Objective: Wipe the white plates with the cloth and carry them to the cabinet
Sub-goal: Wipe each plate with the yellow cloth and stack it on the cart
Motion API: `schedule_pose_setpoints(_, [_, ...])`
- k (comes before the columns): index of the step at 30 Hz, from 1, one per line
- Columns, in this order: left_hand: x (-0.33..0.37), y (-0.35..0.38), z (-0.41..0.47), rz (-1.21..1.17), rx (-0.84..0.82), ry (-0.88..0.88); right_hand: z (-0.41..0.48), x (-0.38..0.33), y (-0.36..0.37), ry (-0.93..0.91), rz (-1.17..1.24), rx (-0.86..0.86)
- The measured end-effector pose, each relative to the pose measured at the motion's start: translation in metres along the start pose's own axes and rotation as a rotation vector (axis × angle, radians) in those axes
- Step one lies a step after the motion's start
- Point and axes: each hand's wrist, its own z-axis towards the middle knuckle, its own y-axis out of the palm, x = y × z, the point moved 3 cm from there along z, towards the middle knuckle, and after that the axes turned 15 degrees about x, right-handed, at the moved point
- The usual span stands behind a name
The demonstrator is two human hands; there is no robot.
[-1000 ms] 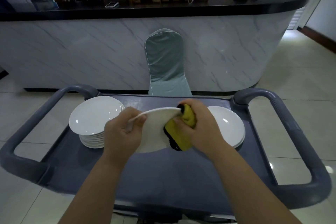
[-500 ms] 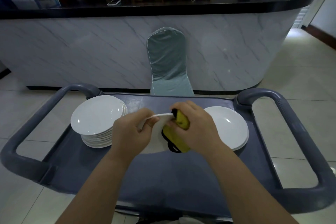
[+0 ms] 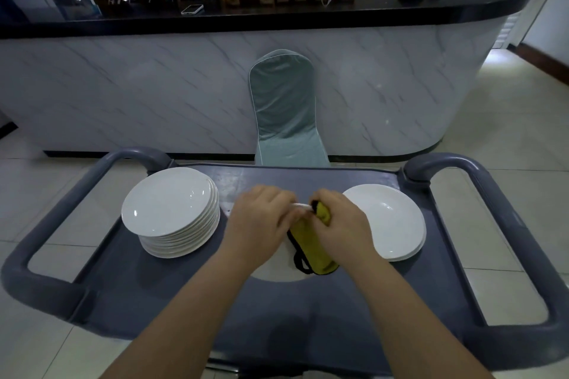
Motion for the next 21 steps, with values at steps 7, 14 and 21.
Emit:
schedule_pose_setpoints(7, [0.005, -0.018, 0.028, -0.031, 0.209, 0.042, 0.027, -0.040, -0.024, -0.194, 0.045, 0.069])
schedule_pose_setpoints(14, [-0.030, -0.027, -0.003, -0.374, 0.645, -0.841, 0.028, 0.009, -0.032, 0.312, 0.423, 0.064])
schedule_pose_setpoints(21, [-0.036, -0.010, -0.013, -0.098, 0.345, -0.537, 0.005, 0.027, -0.003, 0.440, 0.397, 0.167])
